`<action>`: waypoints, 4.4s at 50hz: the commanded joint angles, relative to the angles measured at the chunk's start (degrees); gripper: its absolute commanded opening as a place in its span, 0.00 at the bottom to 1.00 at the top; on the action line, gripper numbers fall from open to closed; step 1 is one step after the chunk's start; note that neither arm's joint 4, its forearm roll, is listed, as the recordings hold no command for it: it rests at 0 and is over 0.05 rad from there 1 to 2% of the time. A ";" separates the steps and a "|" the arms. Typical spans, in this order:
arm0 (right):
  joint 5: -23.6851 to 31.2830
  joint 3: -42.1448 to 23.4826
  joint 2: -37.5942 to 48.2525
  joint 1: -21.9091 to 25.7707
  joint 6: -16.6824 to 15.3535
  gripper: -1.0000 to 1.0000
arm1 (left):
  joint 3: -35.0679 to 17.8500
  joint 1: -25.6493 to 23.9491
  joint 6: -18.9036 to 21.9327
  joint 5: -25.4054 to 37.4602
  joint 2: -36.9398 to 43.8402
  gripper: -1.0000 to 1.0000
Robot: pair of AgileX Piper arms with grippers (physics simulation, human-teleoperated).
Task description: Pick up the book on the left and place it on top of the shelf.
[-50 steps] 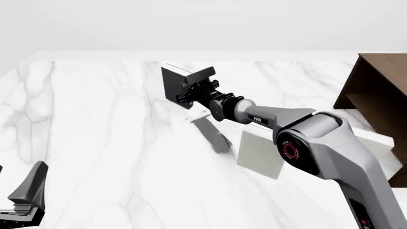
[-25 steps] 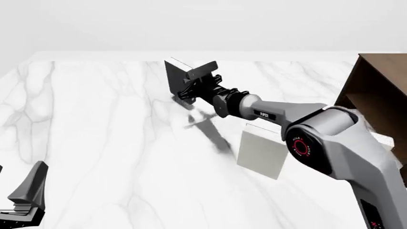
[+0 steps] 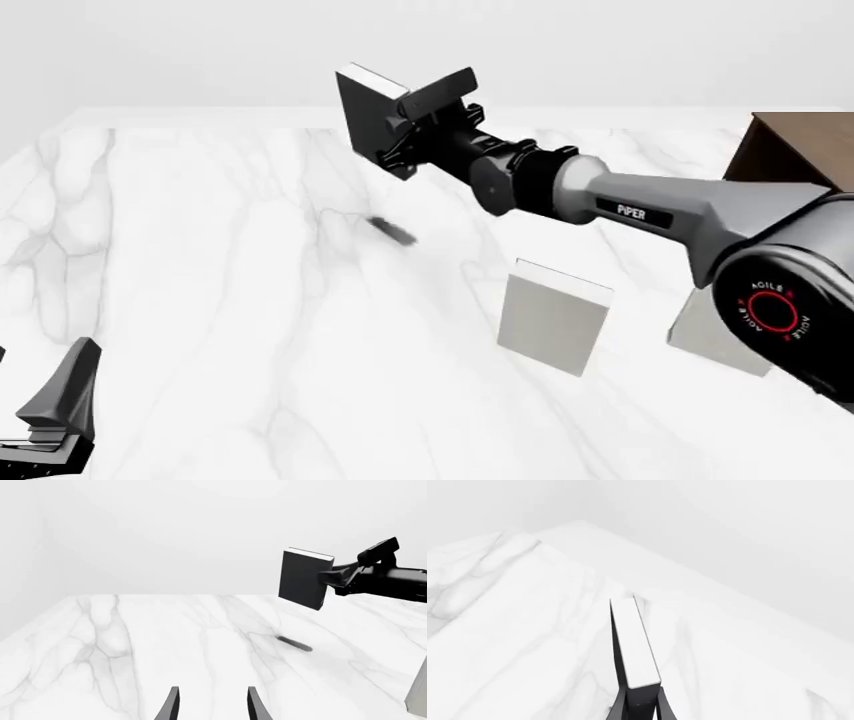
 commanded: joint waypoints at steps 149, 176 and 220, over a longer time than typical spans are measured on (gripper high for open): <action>20.76 35.54 -64.90 -27.42 -20.12 0.00 | 0.00 0.00 0.00 0.00 0.00 1.00; 23.63 34.61 -67.10 -33.04 -22.50 0.00 | 0.00 0.00 0.00 0.00 0.00 1.00; 26.48 32.82 -68.32 -42.64 -26.77 0.00 | 0.00 0.00 0.00 0.00 0.00 1.00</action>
